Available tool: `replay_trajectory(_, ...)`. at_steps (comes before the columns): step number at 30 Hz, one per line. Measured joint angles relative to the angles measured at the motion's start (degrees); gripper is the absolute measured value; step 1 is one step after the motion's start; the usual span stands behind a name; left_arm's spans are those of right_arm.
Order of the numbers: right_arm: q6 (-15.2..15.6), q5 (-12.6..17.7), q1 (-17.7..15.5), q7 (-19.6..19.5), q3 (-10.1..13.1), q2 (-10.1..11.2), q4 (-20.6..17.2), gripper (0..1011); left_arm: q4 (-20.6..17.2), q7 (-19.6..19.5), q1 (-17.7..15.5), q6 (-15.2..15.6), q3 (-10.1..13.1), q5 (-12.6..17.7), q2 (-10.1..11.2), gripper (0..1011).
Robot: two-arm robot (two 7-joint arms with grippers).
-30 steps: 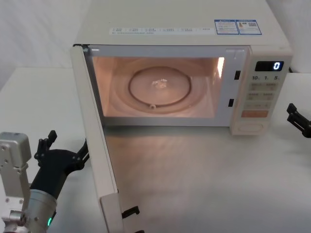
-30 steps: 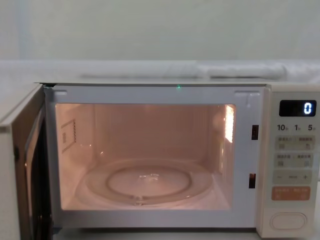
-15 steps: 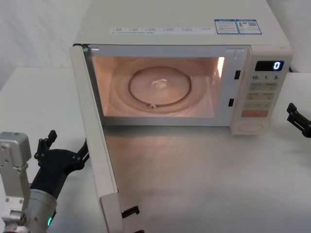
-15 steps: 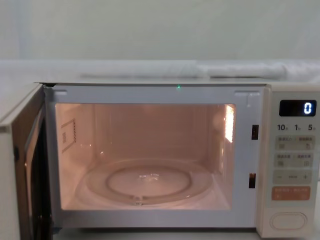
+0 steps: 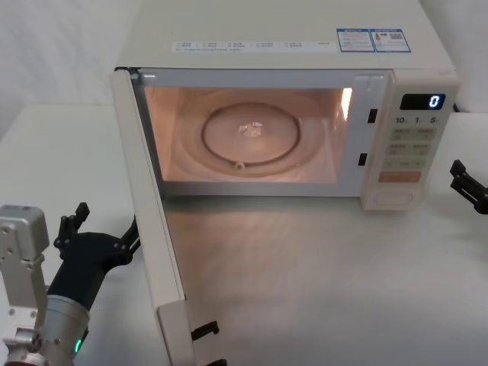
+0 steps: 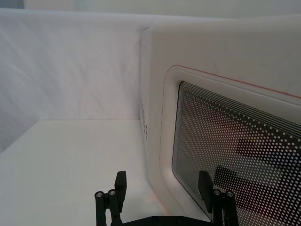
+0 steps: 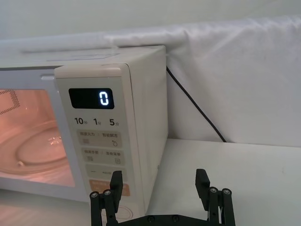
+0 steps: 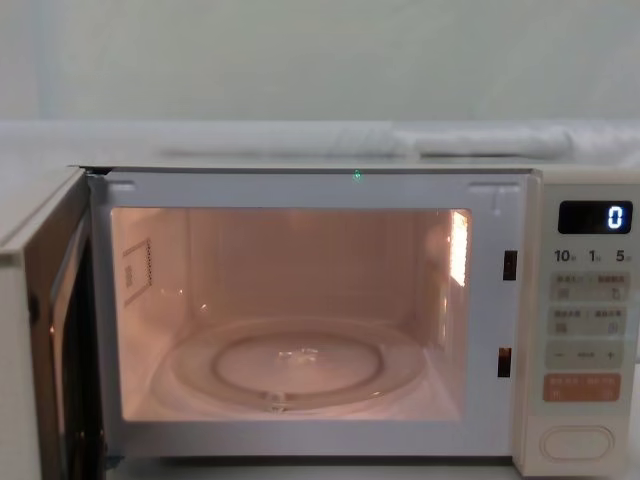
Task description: Press the button to open the microwave door with one hand; close the microwave door with the other hand.
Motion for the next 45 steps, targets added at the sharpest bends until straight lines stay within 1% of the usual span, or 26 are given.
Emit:
replay_trajectory(5, 0.0, 0.0, 0.0, 0.0, 0.0, 0.0, 0.0, 1002, 0.0, 0.0, 0.0, 0.0, 0.0, 0.0, 0.0, 1000)
replay_trajectory(6, 0.0, 0.0, 0.0, 0.0, 0.0, 0.0, 0.0, 1002, 0.0, 0.0, 0.0, 0.0, 0.0, 0.0, 0.0, 968)
replay_trajectory(8, 0.0, 0.0, 0.0, 0.0, 0.0, 0.0, 0.0, 1002, 0.0, 0.0, 0.0, 0.0, 0.0, 0.0, 0.0, 944)
replay_trajectory(11, 0.0, 0.0, 0.0, 0.0, 0.0, 0.0, 0.0, 1002, 0.0, 0.0, 0.0, 0.0, 0.0, 0.0, 0.0, 838)
replay_trajectory(15, 0.0, 0.0, 0.0, 0.0, 0.0, 0.0, 0.0, 1002, 0.0, 0.0, 0.0, 0.0, 0.0, 0.0, 0.0, 762)
replay_trajectory(16, 0.0, 0.0, 0.0, 0.0, 0.0, 0.0, 0.0, 1002, 0.0, 0.0, 0.0, 0.0, 0.0, 0.0, 0.0, 707)
replay_trajectory(17, 0.0, 0.0, 0.0, 0.0, 0.0, 0.0, 0.0, 1002, 0.0, 0.0, 0.0, 0.0, 0.0, 0.0, 0.0, 686)
replay_trajectory(19, 0.0, 0.0, 0.0, 0.0, 0.0, 0.0, 0.0, 1002, 0.0, 0.0, 0.0, 0.0, 0.0, 0.0, 0.0, 605)
replay_trajectory(20, 0.0, 0.0, 0.0, 0.0, 0.0, 0.0, 0.0, 1002, 0.0, 0.0, 0.0, 0.0, 0.0, 0.0, 0.0, 589)
replay_trajectory(21, 0.0, 0.0, 0.0, 0.0, 0.0, 0.0, 0.0, 1002, 0.0, 0.0, 0.0, 0.0, 0.0, 0.0, 0.0, 544)
replay_trajectory(22, 0.0, 0.0, 0.0, 0.0, 0.0, 0.0, 0.0, 1002, 0.0, 0.0, 0.0, 0.0, 0.0, 0.0, 0.0, 530)
replay_trajectory(24, 0.0, 0.0, 0.0, 0.0, 0.0, 0.0, 0.0, 1002, 0.0, 0.0, 0.0, 0.0, 0.0, 0.0, 0.0, 442)
replay_trajectory(29, 0.0, 0.0, 0.0, 0.0, 0.0, 0.0, 0.0, 1002, 0.0, 0.0, 0.0, 0.0, 0.0, 0.0, 0.0, 292)
replay_trajectory(30, 0.0, 0.0, 0.0, 0.0, 0.0, 0.0, 0.0, 1002, 0.0, 0.0, 0.0, 0.0, 0.0, 0.0, 0.0, 237)
replay_trajectory(32, 0.0, 0.0, 0.0, 0.0, 0.0, 0.0, 0.0, 1002, 0.0, 0.0, 0.0, 0.0, 0.0, 0.0, 0.0, 194)
replay_trajectory(33, 0.0, 0.0, 0.0, 0.0, 0.0, 0.0, 0.0, 1002, 0.0, 0.0, 0.0, 0.0, 0.0, 0.0, 0.0, 135)
replay_trajectory(36, 0.0, 0.0, 0.0, 0.0, 0.0, 0.0, 0.0, 1002, 0.0, 0.0, 0.0, 0.0, 0.0, 0.0, 0.0, 77)
replay_trajectory(37, 0.0, 0.0, 0.0, 0.0, 0.0, 0.0, 0.0, 1002, 0.0, 0.0, 0.0, 0.0, 0.0, 0.0, 0.0, 21)
replay_trajectory(39, 0.0, 0.0, 0.0, 0.0, 0.0, 0.0, 0.0, 1002, 0.0, 0.0, 0.0, 0.0, 0.0, 0.0, 0.0, 0)
replay_trajectory(45, 0.0, 0.0, 0.0, 0.0, 0.0, 0.0, 0.0, 1002, 0.0, 0.0, 0.0, 0.0, 0.0, 0.0, 0.0, 0)
